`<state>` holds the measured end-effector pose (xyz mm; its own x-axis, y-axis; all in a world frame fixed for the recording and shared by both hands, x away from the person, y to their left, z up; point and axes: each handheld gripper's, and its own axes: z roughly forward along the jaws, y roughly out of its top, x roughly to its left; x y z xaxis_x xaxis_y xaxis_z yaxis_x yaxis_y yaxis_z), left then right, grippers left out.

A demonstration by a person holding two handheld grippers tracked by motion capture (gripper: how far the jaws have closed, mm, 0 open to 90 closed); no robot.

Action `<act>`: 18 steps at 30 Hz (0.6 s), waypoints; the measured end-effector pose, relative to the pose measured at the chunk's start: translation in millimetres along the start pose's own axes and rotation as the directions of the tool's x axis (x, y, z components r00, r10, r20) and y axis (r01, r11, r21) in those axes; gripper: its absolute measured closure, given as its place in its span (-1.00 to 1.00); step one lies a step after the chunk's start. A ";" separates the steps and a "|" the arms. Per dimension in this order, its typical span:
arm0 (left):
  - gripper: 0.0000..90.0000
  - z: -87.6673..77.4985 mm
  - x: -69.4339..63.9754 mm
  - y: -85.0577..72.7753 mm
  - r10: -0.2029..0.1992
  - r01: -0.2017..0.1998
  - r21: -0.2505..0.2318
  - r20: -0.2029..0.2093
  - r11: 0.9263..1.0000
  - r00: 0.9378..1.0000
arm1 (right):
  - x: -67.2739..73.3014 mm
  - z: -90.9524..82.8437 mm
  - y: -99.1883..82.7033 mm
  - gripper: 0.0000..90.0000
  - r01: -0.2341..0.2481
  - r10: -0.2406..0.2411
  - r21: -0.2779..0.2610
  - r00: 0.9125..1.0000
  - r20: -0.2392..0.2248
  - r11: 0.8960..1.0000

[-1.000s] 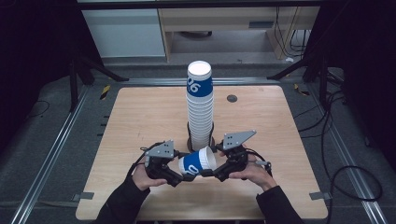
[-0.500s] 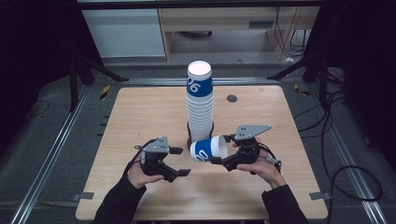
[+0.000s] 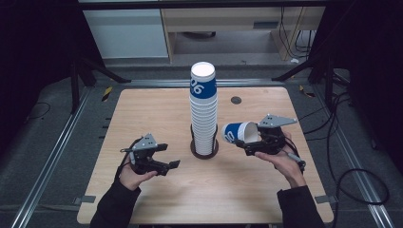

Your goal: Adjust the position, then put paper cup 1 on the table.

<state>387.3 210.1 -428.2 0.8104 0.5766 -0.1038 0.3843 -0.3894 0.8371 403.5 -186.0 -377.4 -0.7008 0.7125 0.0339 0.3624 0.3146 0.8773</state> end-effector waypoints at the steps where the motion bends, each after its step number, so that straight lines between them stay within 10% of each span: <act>1: -0.67 -0.2 1.2 -0.9 -0.005 0.005 0.001 -0.013 1.000 1.000 | 0.0 0.0 0.0 -0.67 0.000 0.000 0.000 1.000 0.000 1.000; 10: -0.67 -3.3 9.4 -5.5 -0.039 0.040 0.010 -0.064 0.999 0.997 | -31.5 -9.7 15.0 -0.67 -0.049 0.034 0.084 0.983 0.178 0.995; 18: -0.67 -4.5 16.0 -8.7 -0.065 0.067 0.013 -0.084 0.998 0.994 | -49.6 -3.9 19.1 -0.67 -0.077 0.040 0.148 0.971 0.234 0.986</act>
<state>394.9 225.9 -434.7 0.7437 0.6588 -0.1130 0.4433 -0.3596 0.8211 442.8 -217.8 -360.5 -0.5220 0.8518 -0.0439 0.5020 0.3484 0.7916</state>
